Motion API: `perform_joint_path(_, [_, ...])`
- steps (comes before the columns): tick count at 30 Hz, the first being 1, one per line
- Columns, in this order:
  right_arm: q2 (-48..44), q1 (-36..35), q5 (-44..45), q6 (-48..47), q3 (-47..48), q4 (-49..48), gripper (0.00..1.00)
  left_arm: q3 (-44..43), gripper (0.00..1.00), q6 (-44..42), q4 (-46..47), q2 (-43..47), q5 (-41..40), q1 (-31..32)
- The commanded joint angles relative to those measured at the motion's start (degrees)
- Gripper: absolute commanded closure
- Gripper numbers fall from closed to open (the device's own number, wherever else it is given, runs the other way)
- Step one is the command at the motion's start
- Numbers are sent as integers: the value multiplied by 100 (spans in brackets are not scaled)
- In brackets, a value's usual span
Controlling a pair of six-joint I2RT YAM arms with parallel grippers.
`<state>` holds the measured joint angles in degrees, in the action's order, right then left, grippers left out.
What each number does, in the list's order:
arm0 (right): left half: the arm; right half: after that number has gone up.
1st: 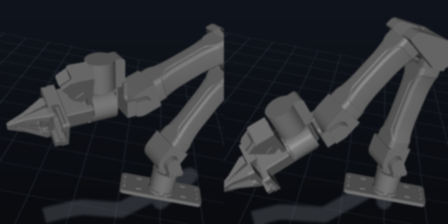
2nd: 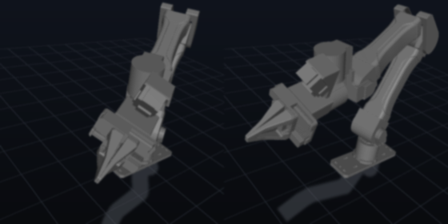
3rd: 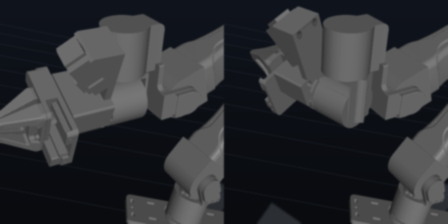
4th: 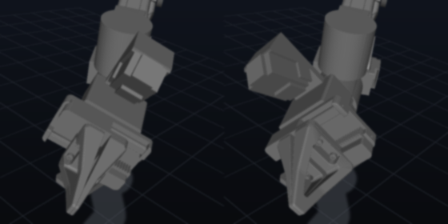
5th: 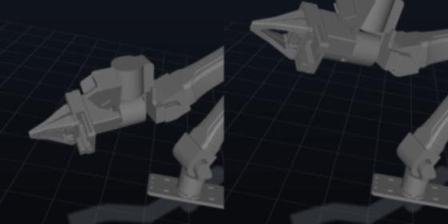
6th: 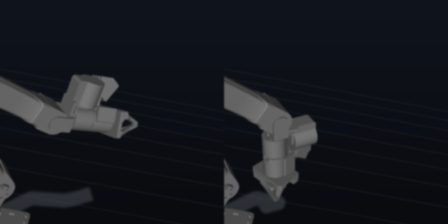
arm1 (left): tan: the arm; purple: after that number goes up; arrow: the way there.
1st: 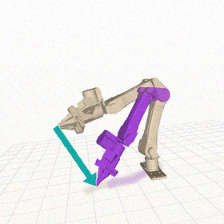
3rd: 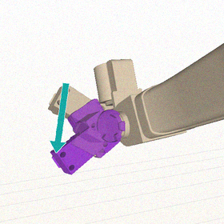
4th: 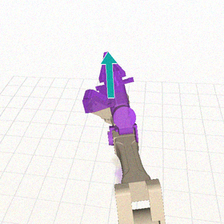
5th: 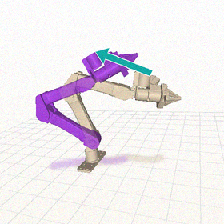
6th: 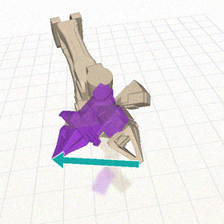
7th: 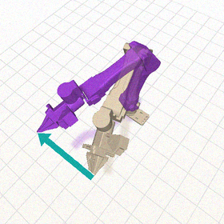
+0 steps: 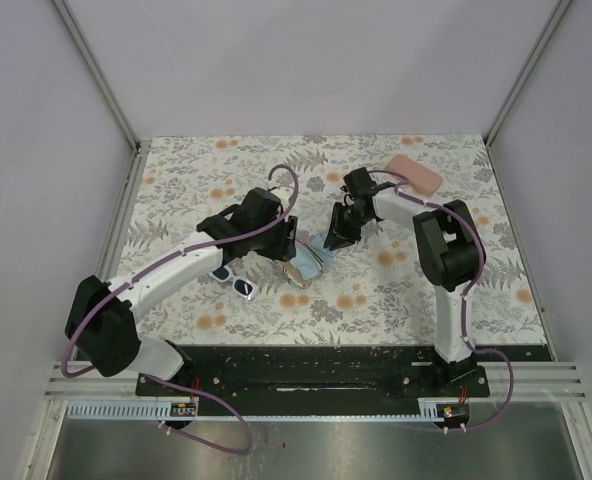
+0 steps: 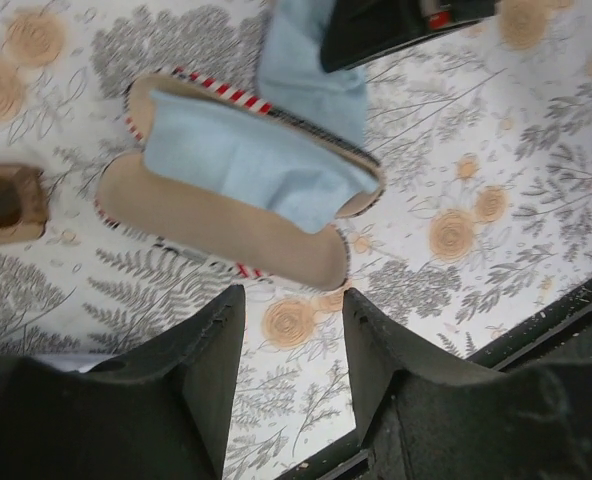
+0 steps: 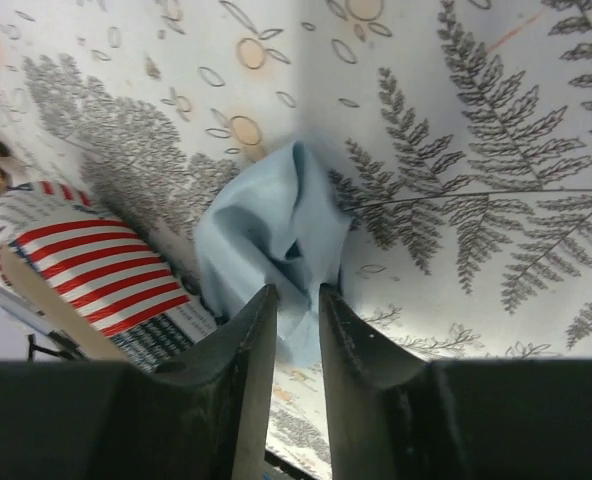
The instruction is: Organize the sunglasses
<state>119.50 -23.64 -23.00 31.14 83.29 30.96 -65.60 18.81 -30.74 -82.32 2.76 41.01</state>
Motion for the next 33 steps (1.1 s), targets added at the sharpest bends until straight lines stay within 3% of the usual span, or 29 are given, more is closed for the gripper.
perform_joint_path(1, [38, -44, 366, -143, -93, -108, 74, 486, 52, 325, 331, 357, -101, -357])
perform_joint_path(3, [-6, 34, 542, -196, -111, -82, 91, 680, 51, 387, 454, 489, -101, -506])
perform_joint_path(5, [-111, 306, 648, -178, -189, -64, 100, 812, 50, 439, 586, 585, -22, -664])
perform_joint_path(12, [-918, 1264, 1192, 164, -734, -274, 99, 629, 48, 448, 991, 192, 391, -1394])
perform_joint_path(13, [-1094, 1300, 1289, 173, -796, -283, 85, 549, 48, 431, 1026, 51, 409, -1464])
perform_joint_path(14, [-1287, 1300, 1359, 182, -866, -292, 59, 436, 48, 405, 1052, -116, 470, -1526])
perform_joint_path(15, [-1454, 1292, 1369, 182, -954, -327, 39, 313, 48, 387, 1070, -291, 540, -1570])
perform_joint_path(18, [-2069, 1283, 1387, 253, -1322, -459, 30, -4, 52, 360, 1088, -810, 611, -1667])
perform_joint_path(22, [-2642, 994, 1325, 218, -1753, -424, 42, -111, 58, 369, 1272, -1206, 760, -1702])
perform_joint_path(29, [-2915, -210, 1176, 410, -2553, -529, 74, 100, 65, 325, 1387, -1357, 717, -1702])
perform_joint_path(33, [-2889, -624, 1114, 630, -2914, -819, 80, 381, 72, 316, 1457, -1260, 681, -1702])
